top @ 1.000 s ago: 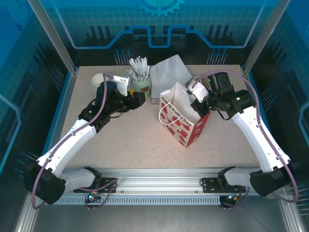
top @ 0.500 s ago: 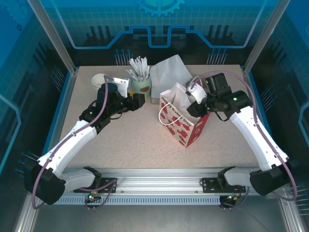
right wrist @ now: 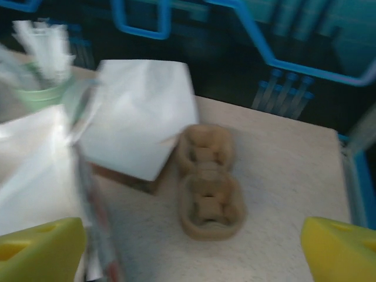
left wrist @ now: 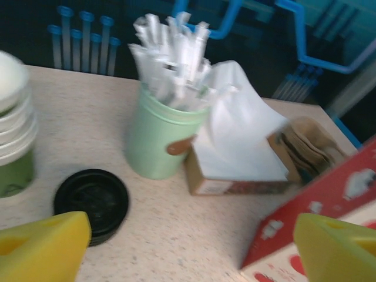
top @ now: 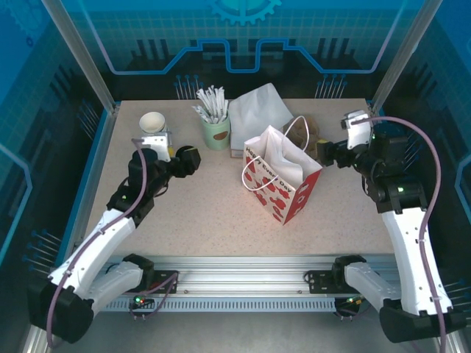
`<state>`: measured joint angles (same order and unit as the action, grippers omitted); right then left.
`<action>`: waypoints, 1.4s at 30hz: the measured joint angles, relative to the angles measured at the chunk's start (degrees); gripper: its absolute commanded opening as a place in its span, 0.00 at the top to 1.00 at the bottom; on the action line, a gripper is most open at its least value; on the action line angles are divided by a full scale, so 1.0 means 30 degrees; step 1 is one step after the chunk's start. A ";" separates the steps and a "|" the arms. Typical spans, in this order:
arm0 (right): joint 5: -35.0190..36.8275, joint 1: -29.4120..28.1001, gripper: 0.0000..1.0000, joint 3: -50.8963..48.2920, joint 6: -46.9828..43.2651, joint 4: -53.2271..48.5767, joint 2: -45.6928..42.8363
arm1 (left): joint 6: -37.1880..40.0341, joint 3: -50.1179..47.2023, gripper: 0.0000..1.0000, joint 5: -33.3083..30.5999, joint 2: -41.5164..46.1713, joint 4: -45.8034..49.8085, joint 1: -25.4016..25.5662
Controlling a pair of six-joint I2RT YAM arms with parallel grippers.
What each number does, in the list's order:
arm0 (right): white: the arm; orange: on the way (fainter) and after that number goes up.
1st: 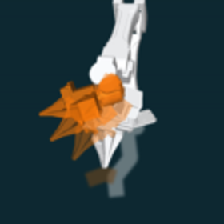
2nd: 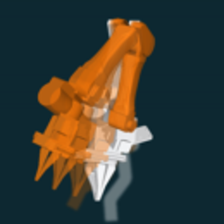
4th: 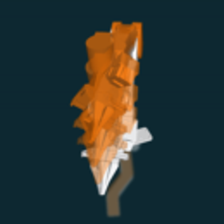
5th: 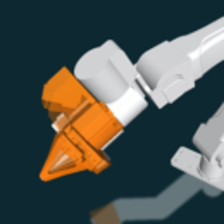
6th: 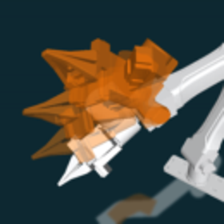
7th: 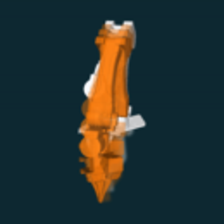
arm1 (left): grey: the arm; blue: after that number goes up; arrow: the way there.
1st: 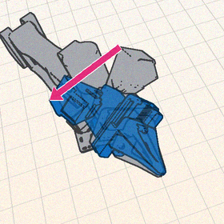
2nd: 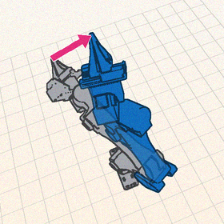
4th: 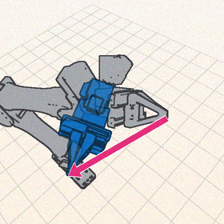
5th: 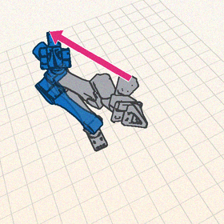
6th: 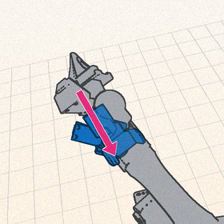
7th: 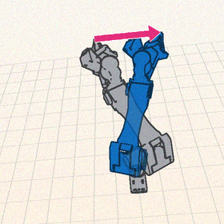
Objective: Pack the takeout coffee
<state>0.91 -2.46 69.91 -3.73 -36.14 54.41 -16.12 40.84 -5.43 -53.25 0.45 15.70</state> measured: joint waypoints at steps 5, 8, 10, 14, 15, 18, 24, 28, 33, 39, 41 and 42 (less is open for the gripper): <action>0.2164 0.2674 0.00 -0.2528 0.1239 0.2368 0.0561 | -0.0168 -0.1865 0.01 -0.1450 0.0233 -0.1100 -0.1916; 0.3497 0.3235 0.00 -0.4860 0.1617 0.4568 0.0758 | -0.0153 -0.2645 0.01 -0.1989 0.0051 -0.1639 -0.3126; 0.4044 0.3257 0.00 -0.6426 0.1763 0.5909 0.1100 | -0.0095 -0.2951 0.01 -0.2237 -0.0262 -0.1923 -0.3759; 0.4415 0.3249 0.00 -0.9012 0.2076 0.8269 0.2674 | 0.0379 -0.3147 0.01 -0.2506 -0.1282 -0.2353 -0.4568; 0.4415 0.3249 0.00 -0.9398 0.2135 0.8699 0.3038 | 0.0488 -0.3198 0.01 -0.2550 -0.1501 -0.2426 -0.4670; 0.4342 0.3169 0.00 -1.0746 0.2251 1.0448 0.4269 | 0.0925 -0.3534 0.01 -0.2565 -0.2382 -0.3060 -0.4940; 0.3861 0.2171 0.00 -1.2320 0.2237 1.3770 0.5391 | 0.1698 -0.3730 0.01 -0.2412 -0.4794 -0.4364 -0.5064; 0.3330 0.1362 0.00 -1.3100 0.2193 1.6400 0.5574 | 0.1996 -0.4590 0.01 -0.2113 -0.6244 -0.6674 -0.5078; 0.2834 0.0787 0.00 -1.3894 0.2186 1.8972 0.6098 | 0.2382 -0.5413 0.01 -0.1668 -0.7985 -0.9005 -0.5078; 0.2681 0.0423 0.00 -1.4251 0.2237 2.1143 0.7089 | 0.3184 -0.5391 0.01 -0.1530 -0.8721 -1.0265 -0.5078; 0.2674 0.0095 0.00 -1.4644 0.2178 2.2112 0.7198 | 0.3526 -0.5399 0.01 -0.1464 -0.8772 -1.0950 -0.5078; 0.2667 0.0007 0.00 -1.4885 0.2164 2.2535 0.7213 | 0.3621 -0.5421 0.01 -0.1435 -0.8808 -1.1366 -0.5078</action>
<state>8.91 -2.44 25.26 2.76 31.46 76.05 -5.26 24.58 -9.74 -79.68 -33.65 0.47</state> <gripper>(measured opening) 0.999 0.989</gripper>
